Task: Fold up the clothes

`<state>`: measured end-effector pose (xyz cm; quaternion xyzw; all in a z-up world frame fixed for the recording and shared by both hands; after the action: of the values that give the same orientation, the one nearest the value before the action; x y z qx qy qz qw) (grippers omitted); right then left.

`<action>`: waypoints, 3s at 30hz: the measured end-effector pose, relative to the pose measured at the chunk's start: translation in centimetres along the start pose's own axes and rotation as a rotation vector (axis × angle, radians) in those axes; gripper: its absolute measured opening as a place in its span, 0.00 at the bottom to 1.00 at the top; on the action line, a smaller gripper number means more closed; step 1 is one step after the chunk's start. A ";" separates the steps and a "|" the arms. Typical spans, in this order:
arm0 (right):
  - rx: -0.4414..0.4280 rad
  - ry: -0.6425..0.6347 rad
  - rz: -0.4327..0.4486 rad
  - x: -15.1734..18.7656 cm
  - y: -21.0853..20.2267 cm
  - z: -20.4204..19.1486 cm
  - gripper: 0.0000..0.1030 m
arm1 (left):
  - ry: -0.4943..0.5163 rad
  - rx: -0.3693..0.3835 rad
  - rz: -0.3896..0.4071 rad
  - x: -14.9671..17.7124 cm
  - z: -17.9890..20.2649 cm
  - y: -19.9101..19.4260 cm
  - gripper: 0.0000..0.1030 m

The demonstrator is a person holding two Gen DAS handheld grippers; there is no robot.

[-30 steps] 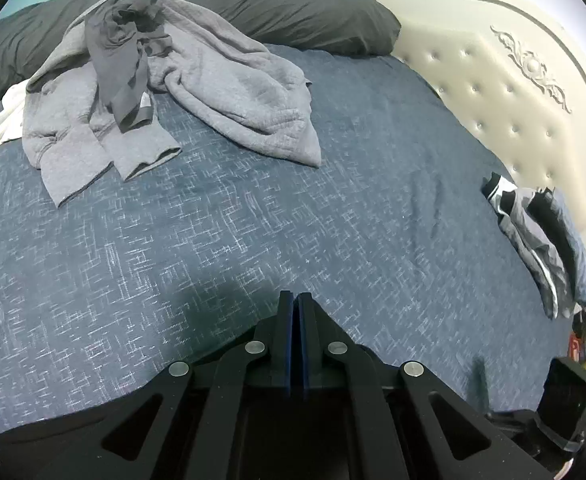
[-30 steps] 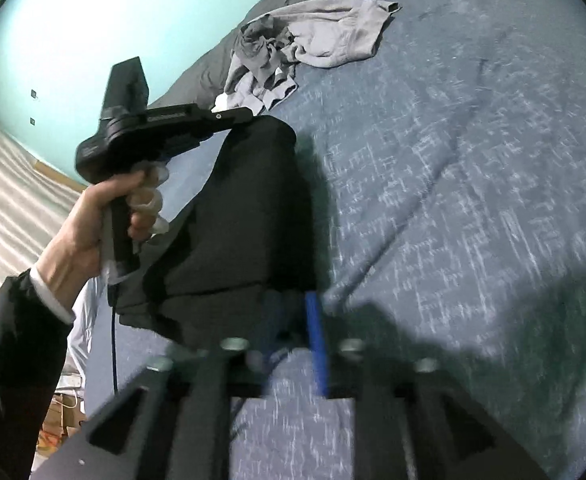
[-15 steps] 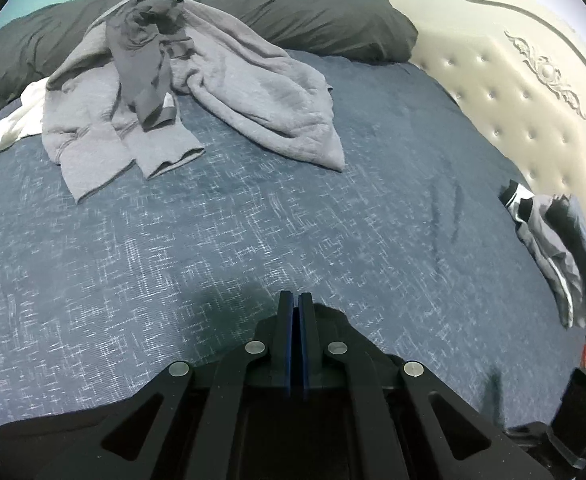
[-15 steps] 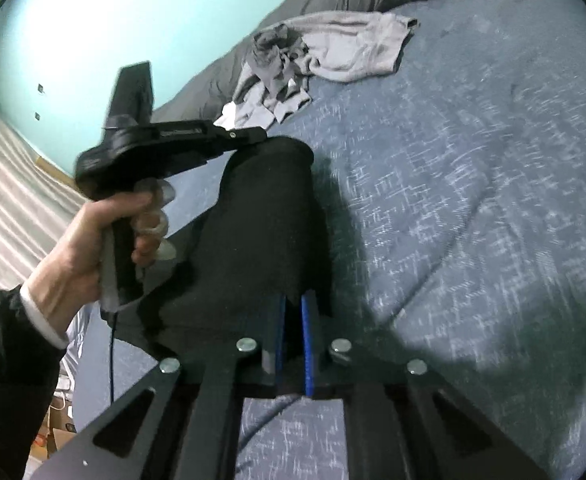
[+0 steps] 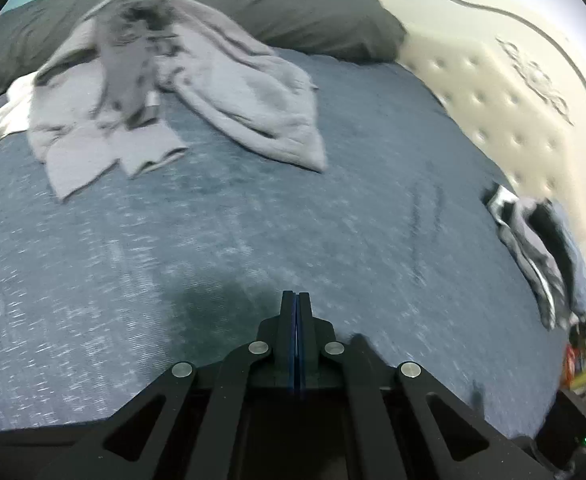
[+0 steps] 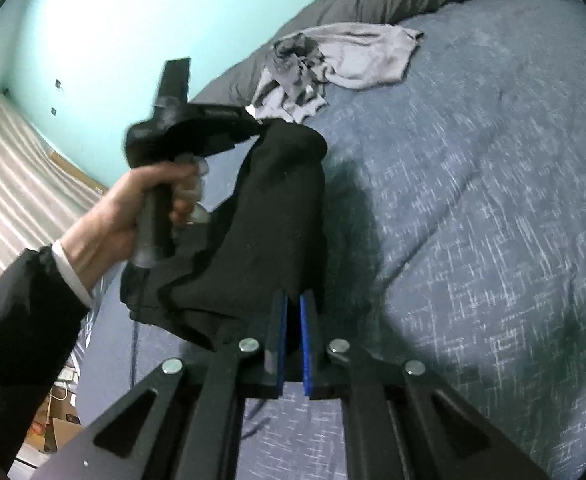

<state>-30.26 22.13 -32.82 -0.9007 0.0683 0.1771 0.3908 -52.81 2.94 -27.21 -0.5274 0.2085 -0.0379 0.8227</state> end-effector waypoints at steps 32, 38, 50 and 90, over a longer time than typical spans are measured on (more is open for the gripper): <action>-0.003 0.018 0.029 0.4 -0.5 0.0 0.05 | 0.033 -0.138 -0.066 -1.2 2.4 1.8 0.07; -0.007 0.043 0.037 2.0 -1.4 0.3 0.04 | -0.011 -0.138 -0.057 -1.2 1.4 1.9 0.06; 0.014 0.075 0.033 2.7 -2.0 2.1 0.04 | -0.035 -0.131 -0.039 -1.3 1.5 1.2 0.06; 0.208 -0.007 0.025 2.8 1.7 1.2 0.02 | -0.135 -0.076 -0.007 -1.7 0.3 1.1 0.00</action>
<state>-28.39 21.88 -35.80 -0.8538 0.0964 0.1770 0.4800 -54.39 4.09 -27.57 -0.5604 0.1520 0.0026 0.8141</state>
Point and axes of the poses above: each gripper's, at about its wrist camera, not at the fingertips, and y roughly the way its jaws point, z to its right, x to its underside, the point moved 3 cm from there along y, roughly the way its jaws point, and after that the axes turned 14 degrees about -z, right-handed, at the moved point
